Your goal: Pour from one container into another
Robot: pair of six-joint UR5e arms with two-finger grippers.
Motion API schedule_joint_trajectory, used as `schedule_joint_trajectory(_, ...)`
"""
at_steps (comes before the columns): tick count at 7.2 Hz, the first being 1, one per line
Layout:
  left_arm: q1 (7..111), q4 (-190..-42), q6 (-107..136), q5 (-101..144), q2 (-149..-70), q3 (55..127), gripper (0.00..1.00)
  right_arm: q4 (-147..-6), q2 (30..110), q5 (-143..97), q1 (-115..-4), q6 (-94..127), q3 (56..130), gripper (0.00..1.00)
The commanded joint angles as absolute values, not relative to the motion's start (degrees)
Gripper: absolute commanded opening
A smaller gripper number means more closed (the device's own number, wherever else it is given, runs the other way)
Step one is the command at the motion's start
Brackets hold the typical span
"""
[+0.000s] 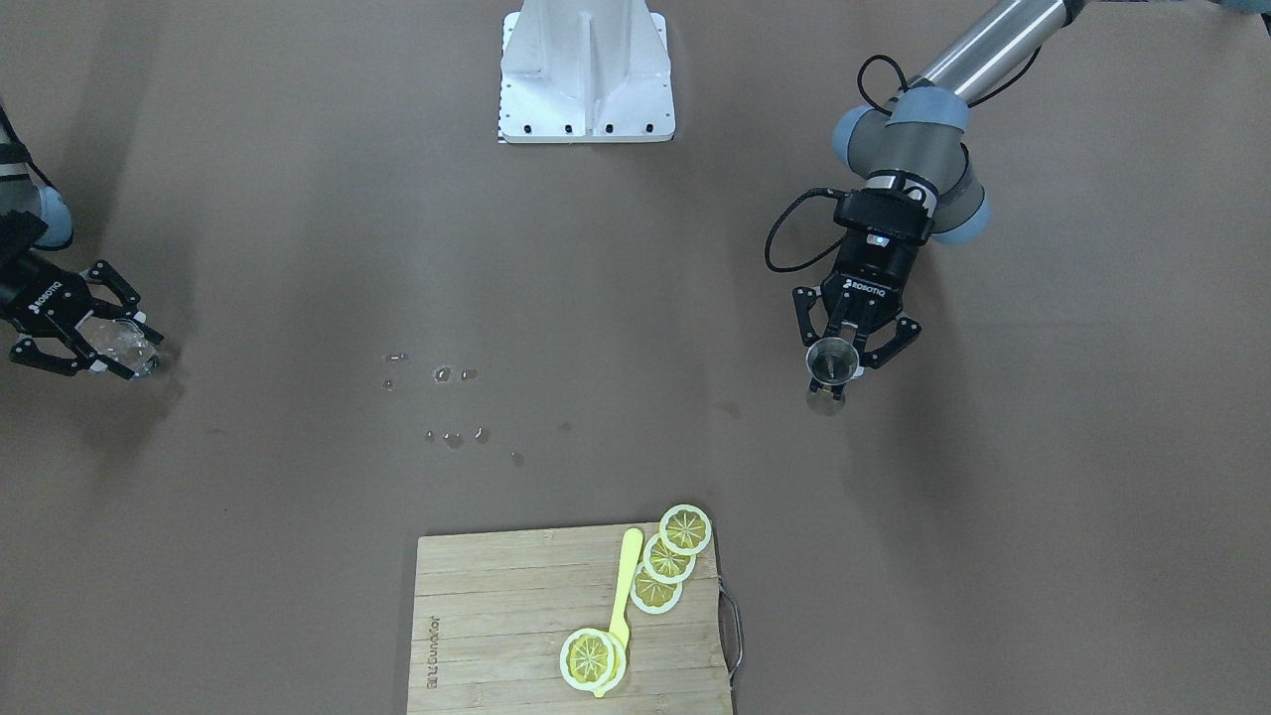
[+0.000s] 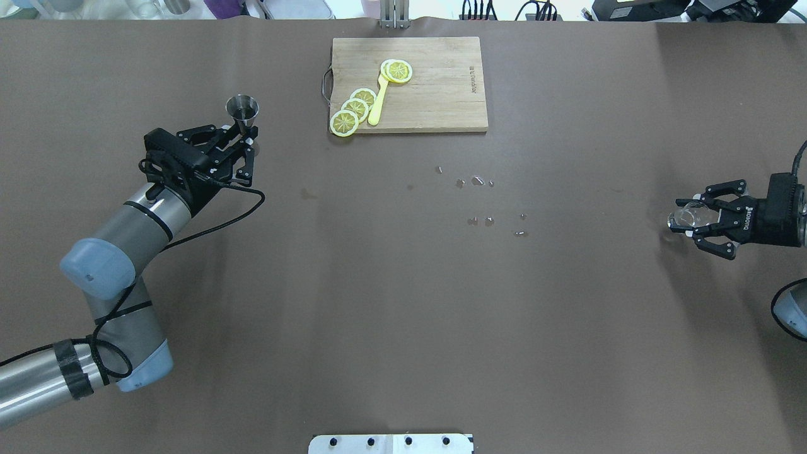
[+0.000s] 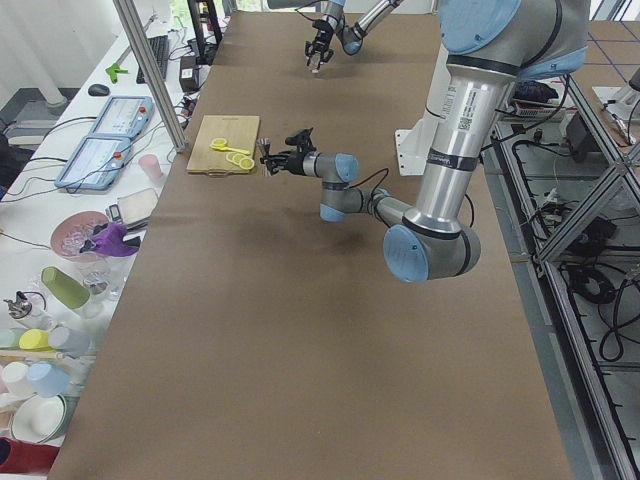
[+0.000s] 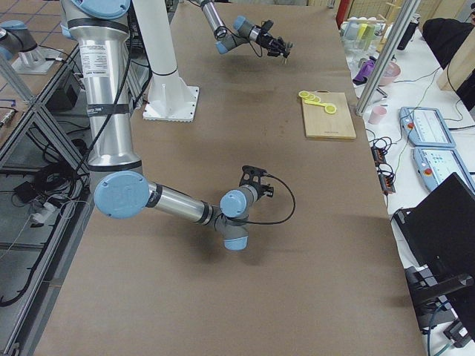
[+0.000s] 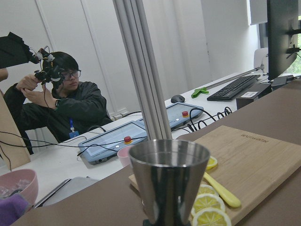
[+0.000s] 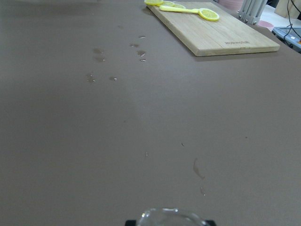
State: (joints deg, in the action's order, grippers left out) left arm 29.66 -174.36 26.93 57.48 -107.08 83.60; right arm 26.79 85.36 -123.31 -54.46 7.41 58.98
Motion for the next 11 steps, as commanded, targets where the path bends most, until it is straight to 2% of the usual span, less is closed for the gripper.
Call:
schedule_joint_trajectory(1,27.96,-173.77,33.98,51.79,-103.81,83.41,0.00,26.89,85.17,-123.13,-53.71,9.30,59.06,0.00)
schedule_joint_trajectory(2,27.51,-172.37,36.45,50.72,-103.62,83.32,0.00,26.89,85.08,-123.13,-53.70,9.49,59.15,0.00)
schedule_joint_trajectory(4,26.63,-170.43,40.33,48.79,-103.36,83.32,0.00,27.16,85.08,-123.05,-53.53,9.49,59.06,0.10)
schedule_joint_trajectory(6,26.63,-166.14,40.25,48.52,-103.01,86.28,0.00,27.16,85.08,-121.04,-51.95,9.49,58.89,0.12)
schedule_joint_trajectory(8,24.80,-166.02,40.25,46.43,-97.33,91.30,0.00,27.16,85.08,-120.85,-51.33,9.41,58.97,0.12)
schedule_joint_trajectory(11,18.57,-170.58,40.43,36.43,-90.55,91.58,0.00,27.16,84.90,-120.67,-50.98,9.41,59.06,0.17)
